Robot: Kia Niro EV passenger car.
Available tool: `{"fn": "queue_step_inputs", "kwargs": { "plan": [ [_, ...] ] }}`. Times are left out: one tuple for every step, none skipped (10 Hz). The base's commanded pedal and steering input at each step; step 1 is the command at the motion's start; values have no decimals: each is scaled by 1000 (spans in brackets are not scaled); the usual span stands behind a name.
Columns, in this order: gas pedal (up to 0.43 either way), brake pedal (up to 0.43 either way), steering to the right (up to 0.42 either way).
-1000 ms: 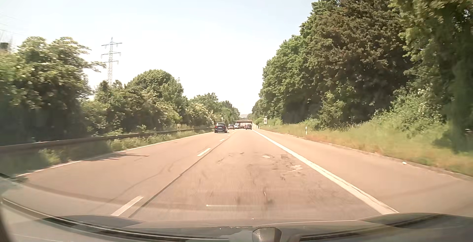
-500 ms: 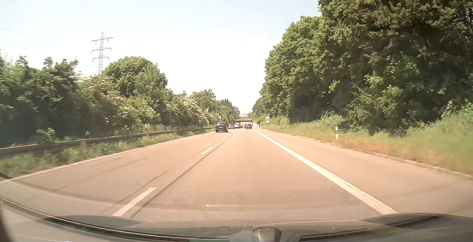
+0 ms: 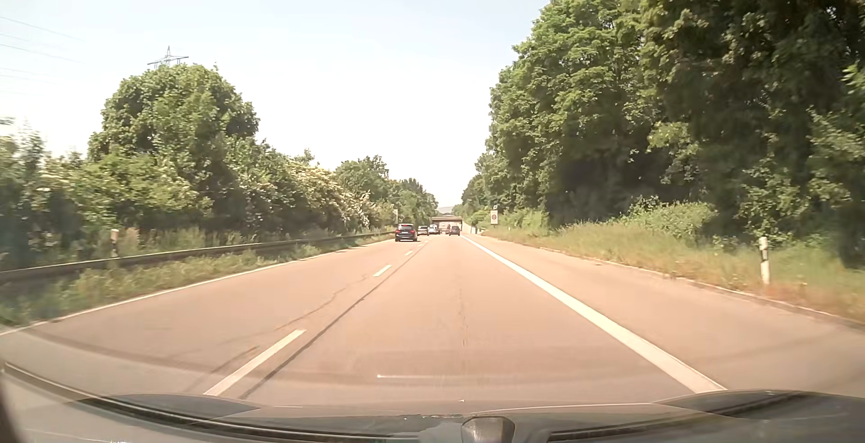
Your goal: Follow the waypoints while adhering to traffic rules and regulations
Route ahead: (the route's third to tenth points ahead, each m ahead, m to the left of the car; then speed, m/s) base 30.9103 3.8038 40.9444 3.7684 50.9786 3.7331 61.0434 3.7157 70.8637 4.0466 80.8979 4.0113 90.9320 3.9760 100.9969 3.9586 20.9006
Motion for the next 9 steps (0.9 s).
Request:
{"fn": "queue_step_inputs", "kwargs": {
  "plan": [
    [110, 0, -1],
    [110, 0, -1],
    [110, 0, -1],
    [110, 0, -1],
    [110, 0, -1],
    [110, 0, -1],
    [110, 0, -1],
    [118, 0, -1],
    [118, 0, -1]
  ]
}}
